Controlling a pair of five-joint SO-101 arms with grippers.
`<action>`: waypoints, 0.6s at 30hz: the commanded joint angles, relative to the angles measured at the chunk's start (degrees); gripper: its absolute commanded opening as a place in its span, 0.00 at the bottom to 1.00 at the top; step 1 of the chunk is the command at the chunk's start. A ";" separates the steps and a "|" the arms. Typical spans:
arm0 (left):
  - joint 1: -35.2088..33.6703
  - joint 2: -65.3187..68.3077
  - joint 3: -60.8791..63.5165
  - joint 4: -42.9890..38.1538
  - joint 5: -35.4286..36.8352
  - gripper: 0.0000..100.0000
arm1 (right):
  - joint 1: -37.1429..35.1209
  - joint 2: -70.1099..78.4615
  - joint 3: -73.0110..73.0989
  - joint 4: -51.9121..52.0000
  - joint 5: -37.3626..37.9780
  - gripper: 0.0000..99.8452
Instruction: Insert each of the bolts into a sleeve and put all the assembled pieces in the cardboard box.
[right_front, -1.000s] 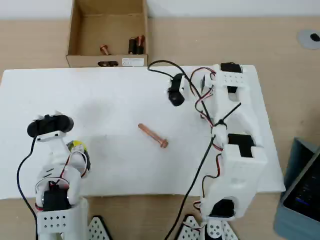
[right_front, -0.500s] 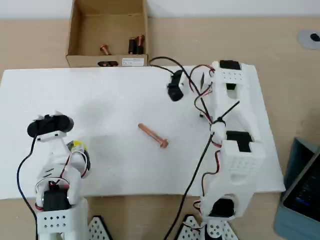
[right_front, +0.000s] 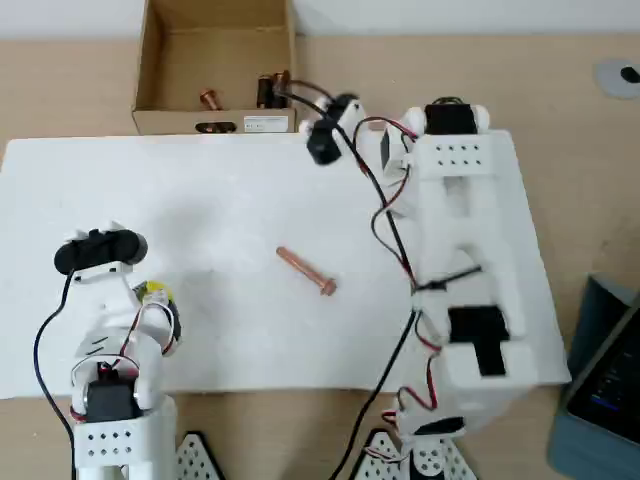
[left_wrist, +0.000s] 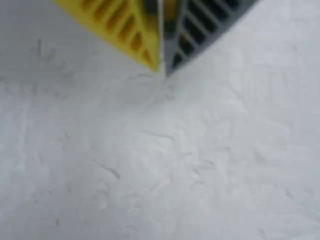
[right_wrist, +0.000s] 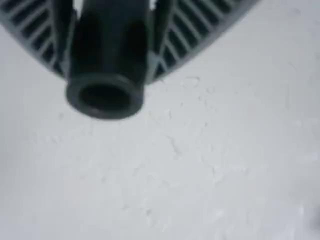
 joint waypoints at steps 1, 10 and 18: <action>-0.09 -0.57 -0.35 -0.26 -0.26 0.00 | -0.31 -8.66 -2.07 1.14 -8.09 0.01; -0.09 -0.57 -0.35 -0.26 -0.26 0.00 | -0.04 -17.98 -1.98 9.05 -31.82 0.01; -0.09 -0.48 -0.79 0.09 -0.26 0.00 | -0.04 -30.20 8.66 9.14 -41.49 0.01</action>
